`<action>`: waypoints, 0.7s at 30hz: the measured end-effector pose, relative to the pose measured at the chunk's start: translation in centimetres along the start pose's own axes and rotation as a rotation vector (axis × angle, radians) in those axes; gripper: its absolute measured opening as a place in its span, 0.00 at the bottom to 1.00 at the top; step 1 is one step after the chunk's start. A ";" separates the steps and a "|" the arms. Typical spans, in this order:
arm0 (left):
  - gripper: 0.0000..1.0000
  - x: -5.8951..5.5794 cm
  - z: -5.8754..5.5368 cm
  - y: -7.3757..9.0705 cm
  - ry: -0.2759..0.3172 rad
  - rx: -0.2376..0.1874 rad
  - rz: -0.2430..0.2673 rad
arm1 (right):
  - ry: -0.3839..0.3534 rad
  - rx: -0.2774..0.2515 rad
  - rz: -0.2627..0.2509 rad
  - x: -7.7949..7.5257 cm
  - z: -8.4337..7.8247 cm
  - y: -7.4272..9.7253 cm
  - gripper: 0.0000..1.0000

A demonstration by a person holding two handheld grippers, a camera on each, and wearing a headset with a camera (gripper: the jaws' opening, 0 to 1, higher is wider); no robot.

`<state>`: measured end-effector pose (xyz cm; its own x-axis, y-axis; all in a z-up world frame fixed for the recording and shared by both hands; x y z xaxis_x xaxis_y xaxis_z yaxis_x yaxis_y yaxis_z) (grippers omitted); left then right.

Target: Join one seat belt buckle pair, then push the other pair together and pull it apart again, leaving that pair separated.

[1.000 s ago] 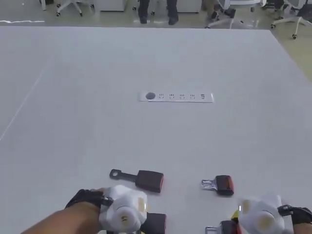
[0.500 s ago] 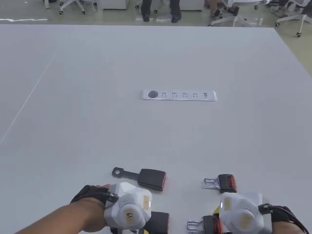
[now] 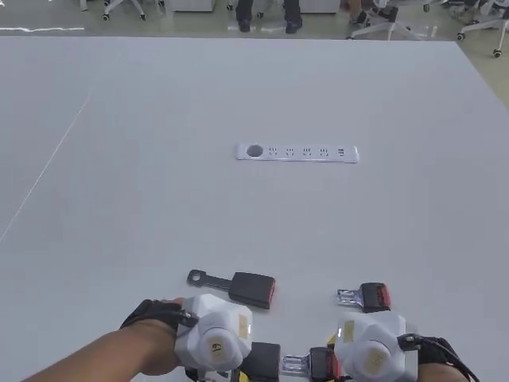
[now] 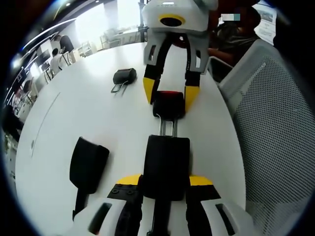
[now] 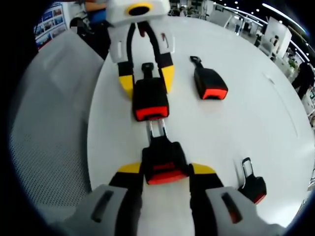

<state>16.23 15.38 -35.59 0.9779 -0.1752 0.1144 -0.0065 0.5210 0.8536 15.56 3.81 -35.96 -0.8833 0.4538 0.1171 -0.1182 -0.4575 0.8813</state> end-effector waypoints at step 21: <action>0.34 0.3 0.2 -0.3 -0.001 0.014 -0.023 | 0.000 -0.064 0.021 1.0 2.2 -1.2 0.35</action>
<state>16.47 15.04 -35.75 0.9775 -0.1884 0.0951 0.0134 0.5050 0.8630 15.81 6.50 -35.92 -0.8861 0.4433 0.1356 -0.1278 -0.5149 0.8477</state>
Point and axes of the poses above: the centre of the closed fingertips' face, and the gripper's own axes: y roughly backward along the fingers, x roughly to its left, z roughly out of its top, the point moved 2 cm from there along y, roughly backward along the fingers, and after that the axes turned 14 degrees about -y, right-handed, at the moved point
